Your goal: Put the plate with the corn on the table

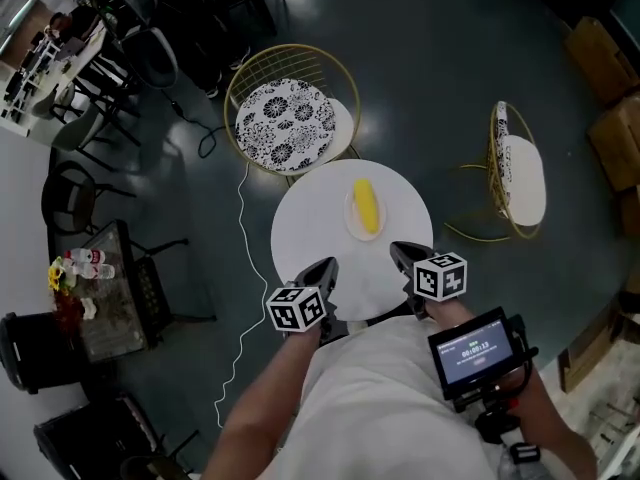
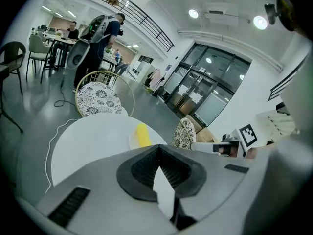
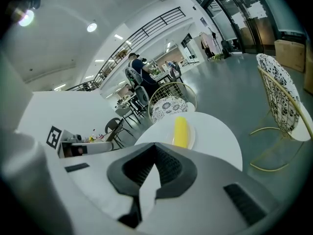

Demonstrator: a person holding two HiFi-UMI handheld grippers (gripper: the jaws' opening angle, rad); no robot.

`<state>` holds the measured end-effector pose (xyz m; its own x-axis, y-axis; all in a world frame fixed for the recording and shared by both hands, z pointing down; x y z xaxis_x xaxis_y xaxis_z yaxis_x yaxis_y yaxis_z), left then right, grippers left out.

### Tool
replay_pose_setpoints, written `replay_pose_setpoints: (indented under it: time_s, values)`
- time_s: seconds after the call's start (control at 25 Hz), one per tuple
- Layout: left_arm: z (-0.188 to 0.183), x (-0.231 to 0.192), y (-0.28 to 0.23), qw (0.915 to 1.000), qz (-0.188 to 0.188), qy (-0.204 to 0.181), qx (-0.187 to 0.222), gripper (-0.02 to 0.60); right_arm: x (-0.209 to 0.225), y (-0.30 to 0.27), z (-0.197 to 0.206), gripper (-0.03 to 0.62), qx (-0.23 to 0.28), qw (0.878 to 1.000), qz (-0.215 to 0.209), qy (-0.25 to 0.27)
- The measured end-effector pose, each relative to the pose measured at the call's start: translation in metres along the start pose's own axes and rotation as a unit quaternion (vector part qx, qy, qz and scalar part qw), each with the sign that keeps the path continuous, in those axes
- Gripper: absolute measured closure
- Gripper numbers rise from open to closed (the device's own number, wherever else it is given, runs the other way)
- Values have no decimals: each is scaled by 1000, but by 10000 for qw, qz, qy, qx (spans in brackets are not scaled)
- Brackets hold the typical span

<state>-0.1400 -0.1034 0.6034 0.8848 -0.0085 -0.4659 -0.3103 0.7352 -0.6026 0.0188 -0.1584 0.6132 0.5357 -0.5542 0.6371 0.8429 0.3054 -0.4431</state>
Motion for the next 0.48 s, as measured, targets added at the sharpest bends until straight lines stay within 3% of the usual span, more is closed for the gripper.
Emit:
replay_pose_setpoints:
  time_s: [0.28,0.48]
  values:
    - [13,22,48,9996,219,-54,162,575,-42,38,8,587,165,9997,36,159]
    - [11,17,51,9993,179,-235,223,575,-49,29,8,587,278,9993,-186,171]
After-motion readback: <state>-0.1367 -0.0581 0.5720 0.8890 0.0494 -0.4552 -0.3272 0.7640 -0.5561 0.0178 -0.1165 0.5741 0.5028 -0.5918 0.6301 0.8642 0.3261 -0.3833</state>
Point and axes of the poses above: the fingertips, and each gripper's own axes: y backward along the fingers, x to its right, z out of its underside, the point moved 2 cm from there along y, backward along the fingers, and after that the axes turned 10 degrees about -z, right-handed, at the moved point
